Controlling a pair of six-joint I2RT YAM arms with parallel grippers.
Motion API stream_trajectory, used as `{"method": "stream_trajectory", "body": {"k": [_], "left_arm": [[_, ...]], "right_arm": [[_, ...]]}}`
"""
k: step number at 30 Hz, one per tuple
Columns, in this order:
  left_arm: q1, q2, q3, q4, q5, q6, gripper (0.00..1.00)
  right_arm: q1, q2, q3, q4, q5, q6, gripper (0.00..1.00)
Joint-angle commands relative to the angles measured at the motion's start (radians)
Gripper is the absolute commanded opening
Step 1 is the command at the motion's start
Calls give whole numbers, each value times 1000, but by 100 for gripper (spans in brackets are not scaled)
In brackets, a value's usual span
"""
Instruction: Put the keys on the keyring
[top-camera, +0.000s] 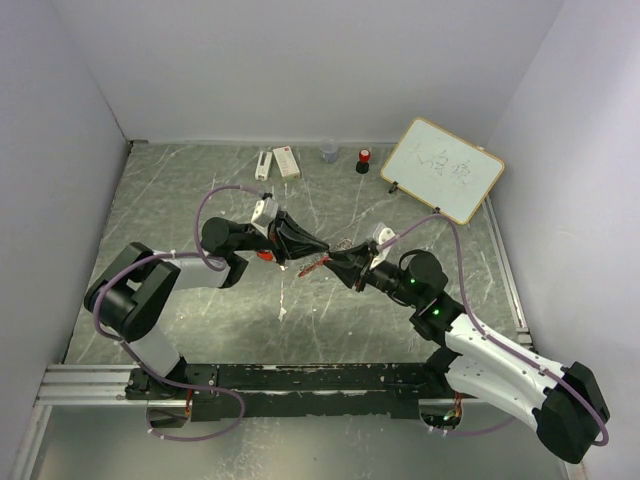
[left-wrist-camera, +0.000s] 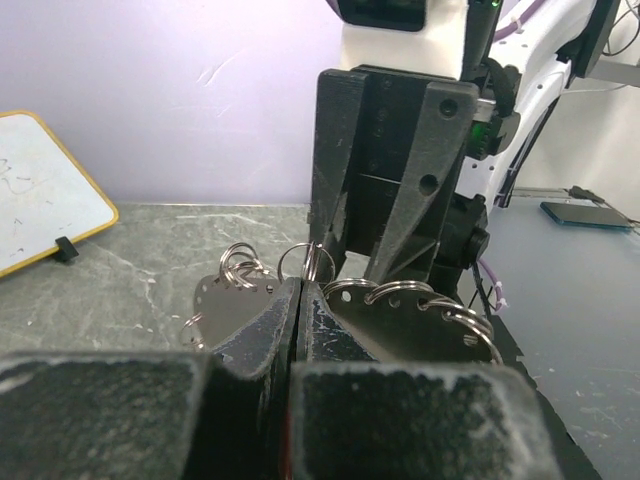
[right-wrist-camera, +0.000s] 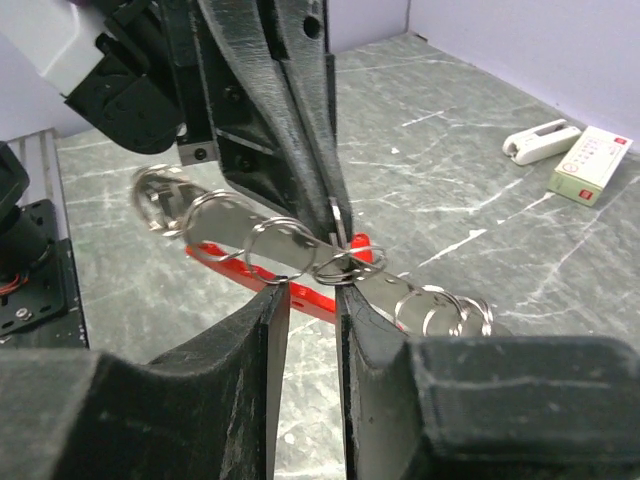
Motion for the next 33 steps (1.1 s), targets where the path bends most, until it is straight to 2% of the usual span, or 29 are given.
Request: {"method": "stream_trajectory", "body": {"k": [1, 12, 17, 21, 26, 29, 33], "left_arm": [[8, -46, 22, 286, 47, -21, 7], [10, -52, 10, 287, 85, -34, 7], [13, -61, -5, 285, 78, -33, 7], [54, -97, -58, 283, 4, -33, 7], [148, -163, -157, 265, -109, -19, 7], [194, -226, -219, 176, -190, 36, 7], [227, -371, -262, -134, -323, 192, 6]], "right_arm": [[7, -14, -6, 14, 79, 6, 25], [6, -57, -14, 23, 161, 9, 26], [6, -58, -5, -7, 294, 36, 28], [6, -12, 33, -76, 366, 40, 29], [6, 111, 86, -124, 386, 61, 32], [5, 215, 139, -154, 359, 58, 36], [7, 400, 243, -192, 254, 56, 39]]}}
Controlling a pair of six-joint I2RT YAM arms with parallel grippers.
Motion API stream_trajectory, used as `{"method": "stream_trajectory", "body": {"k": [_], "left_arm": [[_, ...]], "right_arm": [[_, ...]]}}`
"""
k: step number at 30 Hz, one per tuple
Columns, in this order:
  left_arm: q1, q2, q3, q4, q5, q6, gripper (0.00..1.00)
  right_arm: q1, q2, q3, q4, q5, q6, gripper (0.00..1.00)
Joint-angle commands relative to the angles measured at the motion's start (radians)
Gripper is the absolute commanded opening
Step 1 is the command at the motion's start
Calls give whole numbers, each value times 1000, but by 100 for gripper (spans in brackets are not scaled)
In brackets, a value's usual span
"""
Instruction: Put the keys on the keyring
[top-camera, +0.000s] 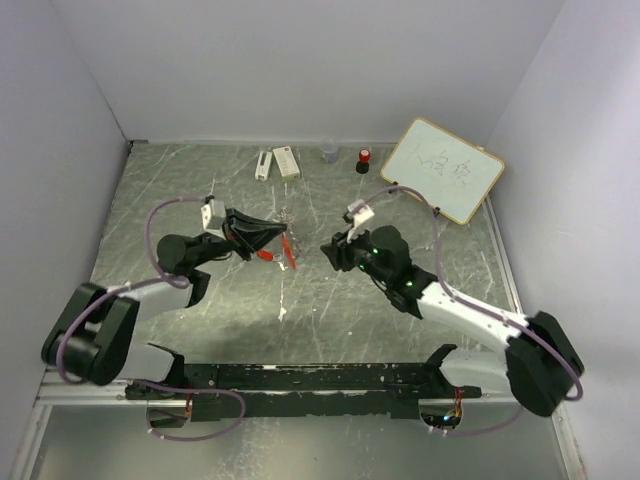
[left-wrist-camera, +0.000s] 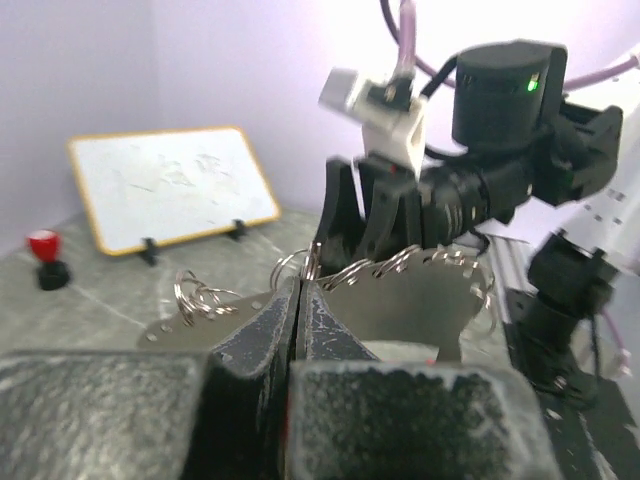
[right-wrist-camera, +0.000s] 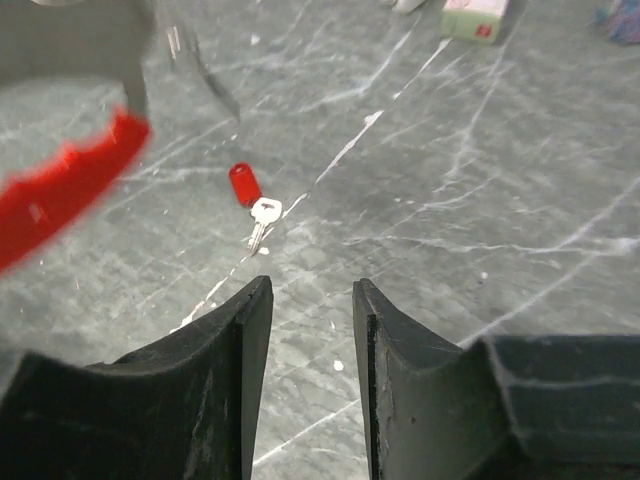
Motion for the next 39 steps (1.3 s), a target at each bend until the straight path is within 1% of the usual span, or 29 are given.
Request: {"method": "stream_trajectory", "body": {"k": [1, 5, 7, 9, 12, 16, 19, 26, 30, 33, 39], "left_arm": [[30, -166, -23, -201, -207, 189, 7], [44, -335, -23, -500, -354, 342, 7], [48, -389, -20, -616, -427, 376, 7], [52, -454, -17, -705, -482, 407, 7], [58, -514, -4, -818, -523, 423, 7], [64, -567, 13, -940, -588, 413, 7], [67, -602, 5, -980, -633, 393, 7], [71, -686, -17, -1049, -730, 368, 7], [72, -729, -14, -1098, -802, 373, 7], [73, -752, -13, -1125, -845, 375, 7], [75, -776, -17, -1137, -882, 375, 7]], "right_arm": [[9, 175, 123, -55, -108, 2, 39], [45, 353, 217, -54, -119, -5, 39], [68, 452, 264, -46, -114, 1, 39], [86, 538, 322, -50, -118, 3, 38], [108, 645, 393, -42, -122, -23, 38], [131, 729, 450, -31, -115, -103, 39], [140, 768, 492, -27, -109, -176, 38], [152, 831, 512, -6, -52, -301, 38], [157, 874, 543, -33, -33, -350, 39], [165, 881, 530, 1, -42, -377, 39], [170, 910, 562, -12, -31, -400, 39]]}}
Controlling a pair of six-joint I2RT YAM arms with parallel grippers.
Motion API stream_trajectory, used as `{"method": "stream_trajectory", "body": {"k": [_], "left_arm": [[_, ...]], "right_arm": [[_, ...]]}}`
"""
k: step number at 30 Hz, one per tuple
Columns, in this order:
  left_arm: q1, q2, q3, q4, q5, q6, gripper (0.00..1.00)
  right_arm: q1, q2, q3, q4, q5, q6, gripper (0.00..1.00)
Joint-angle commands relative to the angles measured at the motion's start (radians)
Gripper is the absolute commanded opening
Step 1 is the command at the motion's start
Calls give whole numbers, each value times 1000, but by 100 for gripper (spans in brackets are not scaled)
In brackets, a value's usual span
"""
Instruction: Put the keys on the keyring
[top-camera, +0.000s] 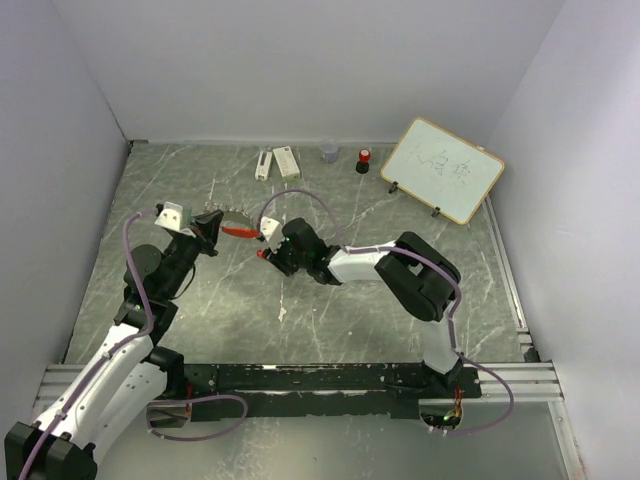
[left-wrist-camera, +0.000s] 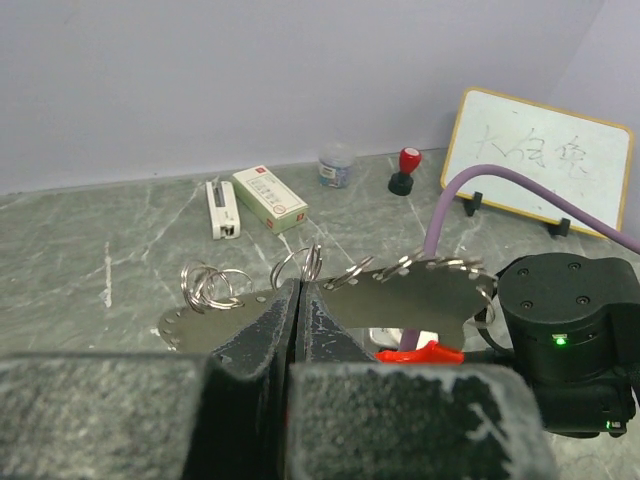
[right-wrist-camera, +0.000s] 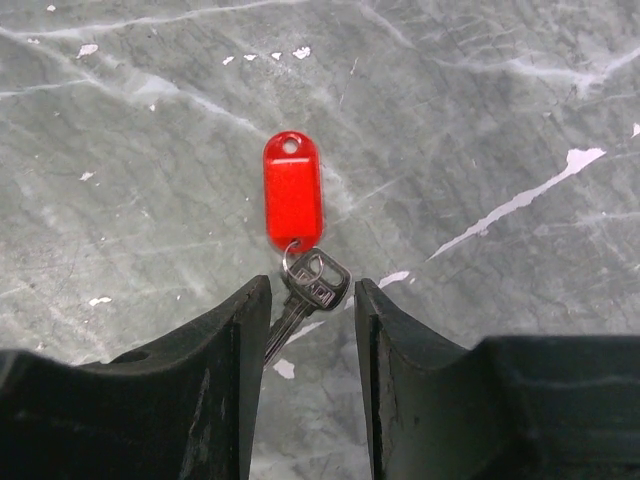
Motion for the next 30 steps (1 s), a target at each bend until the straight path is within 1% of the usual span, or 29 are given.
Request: {"method": "stream_trajectory", "body": {"k": [1, 4, 8, 9, 11, 12, 15, 19, 26, 30], "left_arm": [[11, -17, 6, -2, -60, -2, 7], [11, -11, 8, 0, -59, -1, 7], [14, -12, 5, 4, -59, -1, 7], [14, -13, 5, 4, -62, -1, 7], [16, -12, 4, 3, -64, 0, 7], [16, -10, 4, 1, -62, 0, 7], [17, -12, 4, 3, -57, 0, 7], [17, -5, 10, 1, -47, 1, 7], [19, 13, 14, 21, 8, 1, 7], [19, 46, 13, 74, 125, 23, 7]], "right_arm": [[12, 28, 32, 25, 21, -50, 39], [15, 69, 42, 25, 30, -57, 38], [16, 98, 57, 17, 47, -63, 30], [16, 101, 54, 26, 51, -63, 23], [17, 105, 55, 25, 64, -60, 6], [18, 104, 55, 21, 69, -60, 0], [18, 73, 30, 41, 87, -49, 0], [16, -40, -22, 86, 81, 10, 0], [-28, -250, -51, 52, -20, 165, 0], [-109, -374, -67, 27, -129, 302, 0]]}}
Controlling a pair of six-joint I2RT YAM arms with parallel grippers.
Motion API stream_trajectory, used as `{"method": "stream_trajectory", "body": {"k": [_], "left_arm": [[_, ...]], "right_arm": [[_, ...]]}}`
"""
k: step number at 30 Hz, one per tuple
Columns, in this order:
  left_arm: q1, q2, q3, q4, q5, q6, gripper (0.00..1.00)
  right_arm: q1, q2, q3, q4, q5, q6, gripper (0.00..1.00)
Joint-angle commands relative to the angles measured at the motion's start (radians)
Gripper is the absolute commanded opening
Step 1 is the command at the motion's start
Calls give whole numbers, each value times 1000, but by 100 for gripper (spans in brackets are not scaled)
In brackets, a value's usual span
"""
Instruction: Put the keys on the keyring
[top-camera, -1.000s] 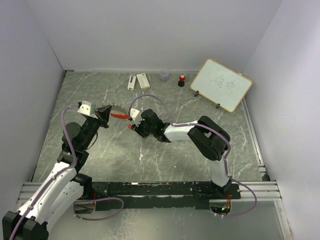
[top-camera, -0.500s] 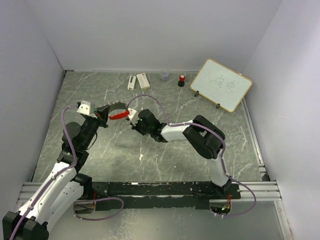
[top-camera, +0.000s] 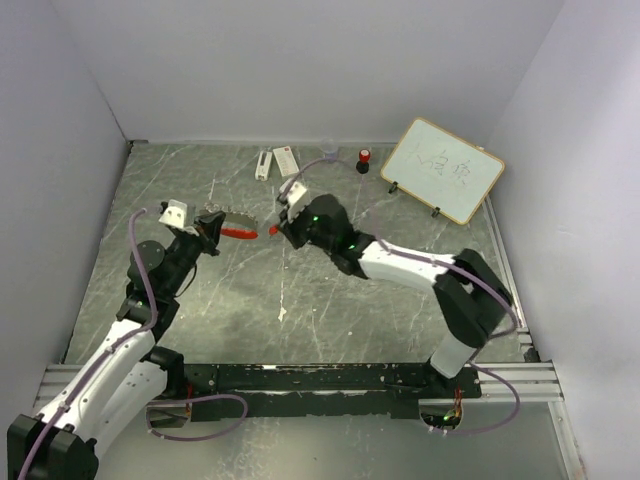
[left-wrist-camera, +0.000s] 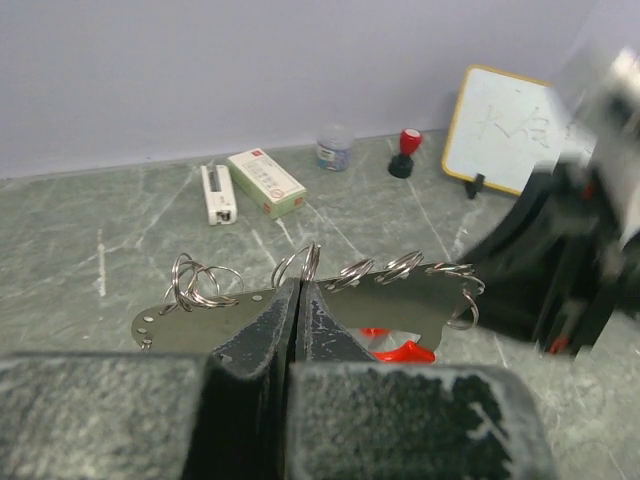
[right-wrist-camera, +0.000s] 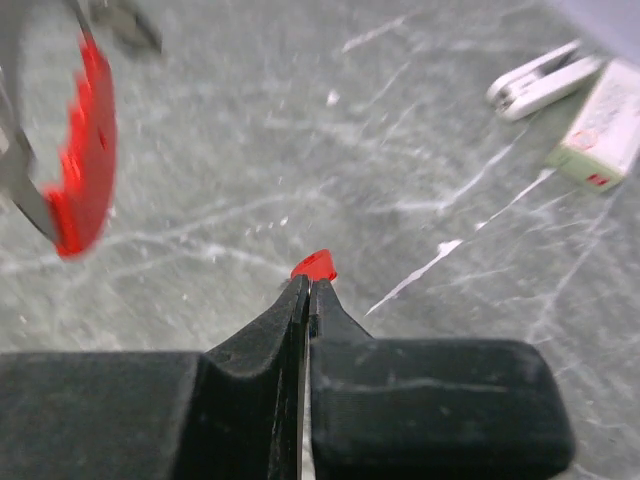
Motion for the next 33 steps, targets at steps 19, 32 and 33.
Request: {"method": "stream_trajectory", "body": {"k": [19, 32, 33], "left_arm": [[4, 298, 42, 487, 870, 77, 7], [-35, 400, 102, 501, 1059, 119, 7], [-41, 403, 109, 489, 1064, 130, 7]], "right_arm": [[-278, -561, -314, 197, -580, 288, 0], [-278, -613, -361, 180, -734, 157, 0], [-278, -612, -359, 176, -741, 153, 0]]}}
